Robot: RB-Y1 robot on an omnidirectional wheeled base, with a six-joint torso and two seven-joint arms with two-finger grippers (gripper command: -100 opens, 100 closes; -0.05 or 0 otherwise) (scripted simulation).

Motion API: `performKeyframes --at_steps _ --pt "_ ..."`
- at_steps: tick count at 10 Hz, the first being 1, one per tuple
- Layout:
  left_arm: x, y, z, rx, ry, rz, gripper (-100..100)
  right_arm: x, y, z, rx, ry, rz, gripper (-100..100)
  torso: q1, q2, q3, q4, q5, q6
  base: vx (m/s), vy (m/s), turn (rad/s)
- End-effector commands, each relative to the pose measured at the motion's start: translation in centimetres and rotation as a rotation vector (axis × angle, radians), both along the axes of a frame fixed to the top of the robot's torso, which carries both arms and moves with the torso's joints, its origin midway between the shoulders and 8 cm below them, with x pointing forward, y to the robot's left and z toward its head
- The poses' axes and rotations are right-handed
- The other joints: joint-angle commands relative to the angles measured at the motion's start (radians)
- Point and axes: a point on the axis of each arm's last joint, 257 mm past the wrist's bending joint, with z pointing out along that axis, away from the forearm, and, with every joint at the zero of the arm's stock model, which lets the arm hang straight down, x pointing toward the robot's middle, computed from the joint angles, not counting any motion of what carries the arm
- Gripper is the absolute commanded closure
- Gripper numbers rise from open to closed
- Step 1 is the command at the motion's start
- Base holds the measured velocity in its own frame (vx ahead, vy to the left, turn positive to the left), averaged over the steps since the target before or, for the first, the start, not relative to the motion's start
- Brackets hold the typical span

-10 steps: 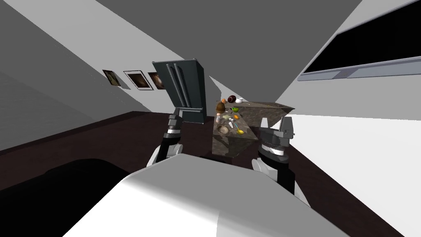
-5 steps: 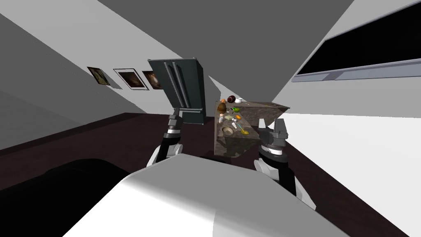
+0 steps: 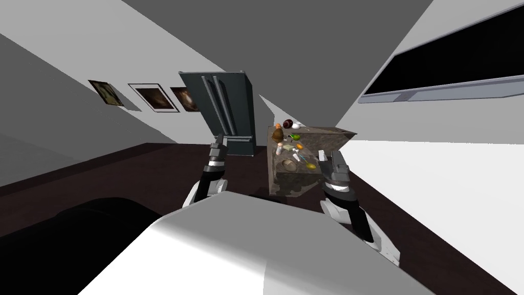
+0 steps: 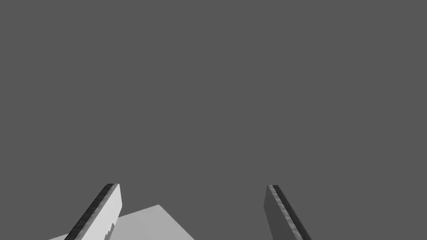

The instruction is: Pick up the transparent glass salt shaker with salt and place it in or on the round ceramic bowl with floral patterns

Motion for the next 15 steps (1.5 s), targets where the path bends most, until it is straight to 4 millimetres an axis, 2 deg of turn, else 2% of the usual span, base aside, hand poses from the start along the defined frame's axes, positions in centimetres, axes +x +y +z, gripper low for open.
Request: performKeyframes --at_steps 1,2,3,4,5,6,7,8,9,10,11,12,15 --pt "0.0 0.0 0.0 0.0 0.0 0.0 0 0.6 -0.3 -1.3 -0.054 0.024 0.001 -100 0.0 0.0 0.0 0.0 0.0 0.0 0.087 0.118 -0.077" --pt "0.0 0.0 0.0 0.0 0.0 0.0 0 0.6 -0.2 -1.3 -0.067 0.026 0.006 -100 0.0 -0.002 -0.001 0.0 0.0 0.0 0.041 0.114 -0.053" --pt "0.0 0.0 0.0 0.0 0.0 0.0 0 1.1 -0.6 -2.6 -0.112 0.05 0.003 -100 -0.001 0.0 0.0 0.0 0.0 0.0 0.044 0.146 -0.108" --pt "0.0 0.0 0.0 0.0 0.0 0.0 0 1.1 -0.5 -2.6 -0.128 0.052 0.009 -100 0.001 0.001 0.0 0.0 0.0 0.0 0.036 0.144 -0.051" --pt "0.0 0.0 0.0 0.0 0.0 0.0 0 1.5 -0.9 -3.7 -0.173 0.072 0.007 -100 0.001 0.001 0.001 0.0 0.0 0.0 0.055 0.164 -0.071" --pt "0.0 0.0 0.0 0.0 0.0 0.0 0 1.7 -1.0 -4.0 -0.194 0.081 0.011 -100 0.002 0.0 0.0 0.0 0.0 0.0 0.064 0.142 -0.056" --pt "0.0 0.0 0.0 0.0 0.0 0.0 0 2.1 -1.6 -5.4 -0.241 0.108 0.005 -100 0.001 0.0 0.0 0.0 0.0 0.0 0.088 0.149 -0.083" --pt "0.0 0.0 0.0 0.0 0.0 0.0 0 2.2 -1.6 -5.5 -0.265 0.114 0.012 -100 0.001 -0.002 -0.001 0.0 0.0 0.0 0.068 0.135 -0.054" --pt "0.0 0.0 0.0 0.0 0.0 0.0 0 2.6 -2.4 -7.0 -0.31 0.145 0.003 -100 0.0 -0.001 -0.001 0.0 0.0 0.0 0.049 0.158 -0.091" --pt "0.0 0.0 0.0 0.0 0.0 0.0 0 2.7 -2.4 -7.1 -0.34 0.15 0.011 -100 0.001 0.0 0.0 0.0 0.0 0.0 0.058 0.133 -0.052" --pt "0.0 0.0 0.0 0.0 0.0 0.0 0 2.9 -3.1 -8.5 -0.386 0.179 0.006 -100 0.0 -0.001 0.0 0.0 0.0 0.0 0.121 0.143 -0.076" --pt "0.0 0.0 0.0 0.0 0.0 0.0 0 3.1 -3.4 -8.8 -0.419 0.191 0.01 -100 0.001 -0.004 -0.002 -0.001 0.0 0.0 0.101 0.129 -0.042" --pt "0.0 0.0 0.0 0.0 0.0 0.0 0 3.4 -5.1 -11.9 -0.553 0.263 0.011 -100 -0.004 -0.001 -0.001 0.0 -0.001 0.0 0.073 0.092 -0.142"
